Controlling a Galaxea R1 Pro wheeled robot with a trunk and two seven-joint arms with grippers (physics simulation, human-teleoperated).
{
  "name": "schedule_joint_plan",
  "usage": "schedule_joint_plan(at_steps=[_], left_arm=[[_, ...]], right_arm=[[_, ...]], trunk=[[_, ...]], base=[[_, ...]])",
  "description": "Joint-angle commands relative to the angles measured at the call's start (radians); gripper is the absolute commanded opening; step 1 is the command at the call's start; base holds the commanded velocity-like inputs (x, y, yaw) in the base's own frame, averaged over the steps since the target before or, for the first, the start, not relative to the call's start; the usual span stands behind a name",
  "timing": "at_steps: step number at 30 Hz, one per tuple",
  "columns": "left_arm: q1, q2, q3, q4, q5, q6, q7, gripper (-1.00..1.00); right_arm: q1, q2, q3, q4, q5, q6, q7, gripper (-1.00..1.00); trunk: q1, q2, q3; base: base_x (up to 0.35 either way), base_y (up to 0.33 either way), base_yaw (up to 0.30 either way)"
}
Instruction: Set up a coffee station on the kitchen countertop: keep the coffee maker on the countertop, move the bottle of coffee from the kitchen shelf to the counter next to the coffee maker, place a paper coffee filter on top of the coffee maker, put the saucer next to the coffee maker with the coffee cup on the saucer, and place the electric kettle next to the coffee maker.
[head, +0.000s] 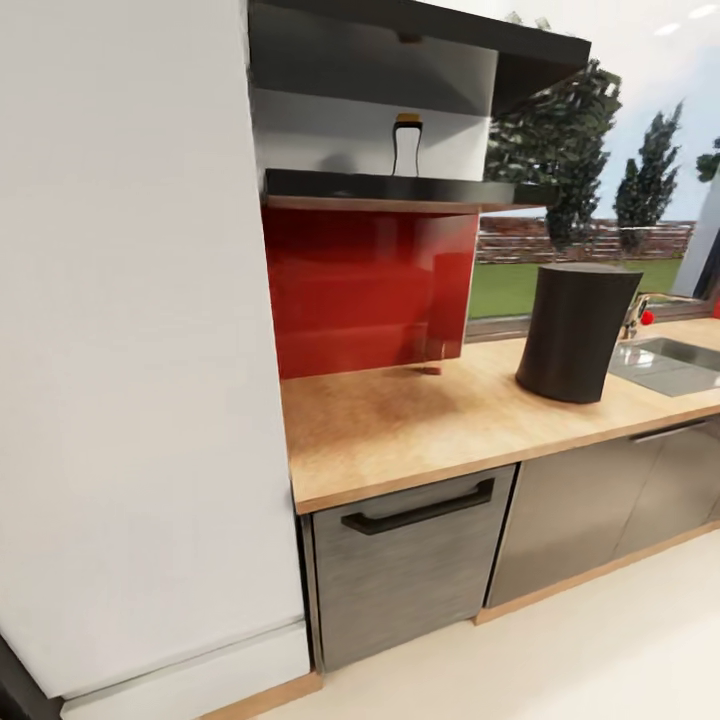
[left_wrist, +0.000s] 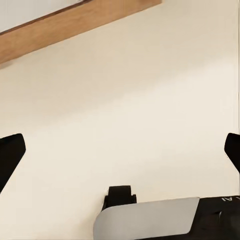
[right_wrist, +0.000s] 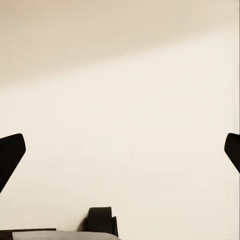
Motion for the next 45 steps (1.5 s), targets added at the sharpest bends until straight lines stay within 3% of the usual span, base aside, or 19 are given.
schedule_joint_plan(at_steps=[1, 30, 45], left_arm=[[0.0, 0.0, 0.0, -0.002, -0.007, 0.0, 0.0, 1.0], [0.0, 0.0, 0.0, -0.001, -0.007, 0.0, 0.002, 1.0], [0.0, 0.0, 0.001, -0.001, -0.007, 0.0, 0.002, 1.0]], right_arm=[[-0.001, -0.001, 0.0, 0.002, 0.0, -0.003, 0.0, 1.0], [0.0, -0.002, 0.001, 0.007, 0.0, -0.004, -0.001, 1.0], [0.0, -0.003, 0.001, 0.008, 0.0, -0.004, -0.001, 1.0]], trunk=[[0.001, 0.0, -0.001], [0.001, 0.0, -0.001], [0.001, 0.0, -0.001]], base=[[0.297, -0.191, -0.014], [0.191, -0.252, -0.227], [0.117, -0.291, -0.057]])
